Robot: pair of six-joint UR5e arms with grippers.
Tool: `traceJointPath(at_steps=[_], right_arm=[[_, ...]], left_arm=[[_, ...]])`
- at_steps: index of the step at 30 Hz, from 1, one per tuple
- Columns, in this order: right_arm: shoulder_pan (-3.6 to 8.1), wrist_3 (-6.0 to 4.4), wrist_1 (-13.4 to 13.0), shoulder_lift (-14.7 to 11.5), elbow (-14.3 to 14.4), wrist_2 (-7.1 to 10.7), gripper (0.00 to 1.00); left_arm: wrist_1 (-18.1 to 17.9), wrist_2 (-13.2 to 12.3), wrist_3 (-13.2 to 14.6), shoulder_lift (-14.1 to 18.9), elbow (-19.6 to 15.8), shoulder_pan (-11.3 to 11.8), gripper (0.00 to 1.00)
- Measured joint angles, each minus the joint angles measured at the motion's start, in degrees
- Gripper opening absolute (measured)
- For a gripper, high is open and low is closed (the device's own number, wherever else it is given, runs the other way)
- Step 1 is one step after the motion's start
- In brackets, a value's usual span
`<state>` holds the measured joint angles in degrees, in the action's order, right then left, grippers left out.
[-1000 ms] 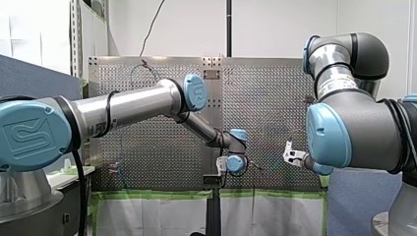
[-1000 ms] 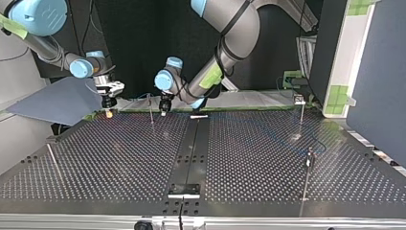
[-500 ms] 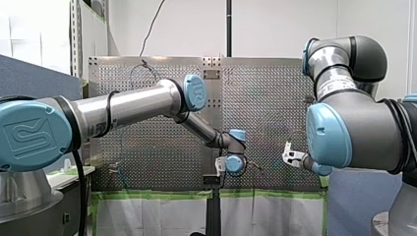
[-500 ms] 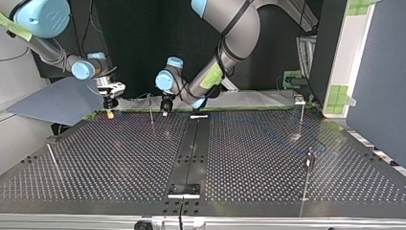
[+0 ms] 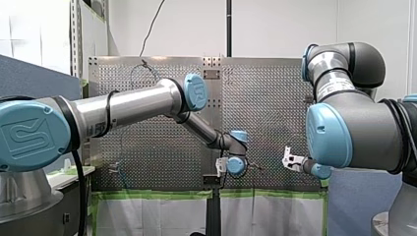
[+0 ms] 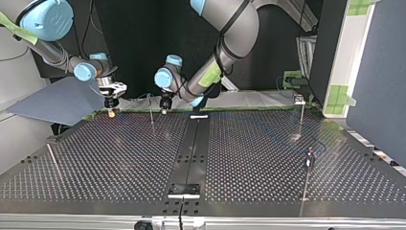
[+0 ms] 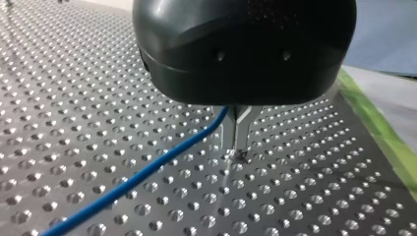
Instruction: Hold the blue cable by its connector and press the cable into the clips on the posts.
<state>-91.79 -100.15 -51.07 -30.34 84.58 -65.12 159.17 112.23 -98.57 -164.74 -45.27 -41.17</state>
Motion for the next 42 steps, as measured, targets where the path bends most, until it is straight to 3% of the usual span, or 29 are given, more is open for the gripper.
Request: traceJointPath(at_steps=[1,2,3,5,17,26,32,42], right_arm=[[-0.01,0.10,0.0,0.0,0.0,0.00,0.00],[-0.04,0.16,0.0,0.0,0.0,0.01,0.00],[-0.06,0.22,0.1,0.0,0.0,0.00,0.00],[-0.06,0.31,0.1,0.0,0.0,0.01,0.00],[-0.10,0.38,0.1,0.0,0.0,0.14,0.00],[-0.22,0.38,0.1,0.0,0.0,0.24,0.00],[-0.38,0.42,0.3,0.0,0.0,0.25,0.00],[-0.69,0.54,0.6,0.0,0.0,0.24,0.00]], left_arm=[[0.0,0.1,0.2,0.1,-0.2,-0.1,0.54],[-0.1,0.2,0.5,0.1,-0.5,-0.1,0.77],[-0.2,0.3,0.7,0.2,-0.9,-0.1,0.77],[-0.3,0.4,1.0,0.3,-1.4,-0.2,1.00],[0.3,0.3,3.6,0.8,-3.4,-0.9,1.00],[0.1,0.2,5.3,4.1,-6.2,-2.0,1.00],[2.4,0.2,7.0,5.0,-6.5,-2.8,1.00],[4.1,0.2,9.4,5.4,-10.8,-4.6,1.00]])
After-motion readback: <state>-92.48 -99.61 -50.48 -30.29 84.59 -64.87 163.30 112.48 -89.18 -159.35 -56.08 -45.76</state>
